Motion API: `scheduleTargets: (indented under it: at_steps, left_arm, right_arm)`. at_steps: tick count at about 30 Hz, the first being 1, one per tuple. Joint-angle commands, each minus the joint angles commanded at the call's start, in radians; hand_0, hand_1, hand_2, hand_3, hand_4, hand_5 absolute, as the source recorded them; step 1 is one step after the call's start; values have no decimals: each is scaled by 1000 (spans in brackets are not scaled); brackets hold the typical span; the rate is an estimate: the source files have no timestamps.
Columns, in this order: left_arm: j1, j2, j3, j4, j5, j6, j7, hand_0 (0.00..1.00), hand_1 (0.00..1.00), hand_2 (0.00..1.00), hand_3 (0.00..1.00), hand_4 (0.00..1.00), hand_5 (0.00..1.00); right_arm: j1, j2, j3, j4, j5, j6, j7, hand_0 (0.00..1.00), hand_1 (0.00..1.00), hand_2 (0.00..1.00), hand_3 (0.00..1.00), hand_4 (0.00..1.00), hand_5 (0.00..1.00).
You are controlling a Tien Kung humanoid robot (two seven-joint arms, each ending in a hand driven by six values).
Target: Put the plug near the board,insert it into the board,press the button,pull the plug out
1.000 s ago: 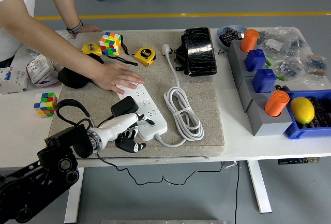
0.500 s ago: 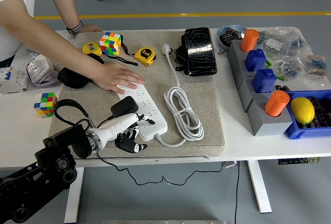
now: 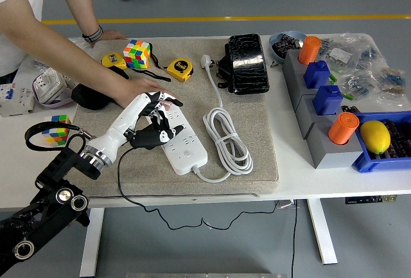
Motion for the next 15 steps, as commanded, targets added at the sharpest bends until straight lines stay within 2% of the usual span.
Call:
scheduleTargets:
  at_steps: [2, 4, 5, 10, 11, 15]
  left_arm:
    - [8, 3, -6, 2, 51, 24, -4, 443, 569, 567, 561, 865, 258]
    - [16, 9, -9, 2, 105, 30, 2, 443, 569, 567, 561, 865, 258]
    - [21, 12, -7, 4, 111, 31, 3, 593, 668, 622, 584, 864, 282]
    - [27, 15, 1, 27, 162, 47, 18, 593, 668, 622, 584, 864, 282]
    - [25, 13, 2, 37, 175, 53, 27, 628, 685, 654, 618, 909, 245]
    - [16, 4, 6, 78, 243, 55, 87, 628, 685, 654, 618, 909, 245]
  right_arm:
    - [-1, 0, 1, 0, -1, 0, 0, 494, 586, 541, 507, 843, 367]
    - [-1, 0, 1, 0, -1, 0, 0, 494, 586, 541, 507, 843, 367]
    - [-2, 1, 1, 0, -1, 0, 1, 494, 585, 541, 507, 845, 368]
    - [0, 2, 2, 0, -1, 1, 0, 494, 585, 541, 507, 845, 368]
    - [0, 2, 2, 0, -1, 1, 0, 494, 585, 541, 508, 845, 367]
    - [2, 0, 3, 1, -3, 0, 1, 494, 585, 541, 508, 845, 367]
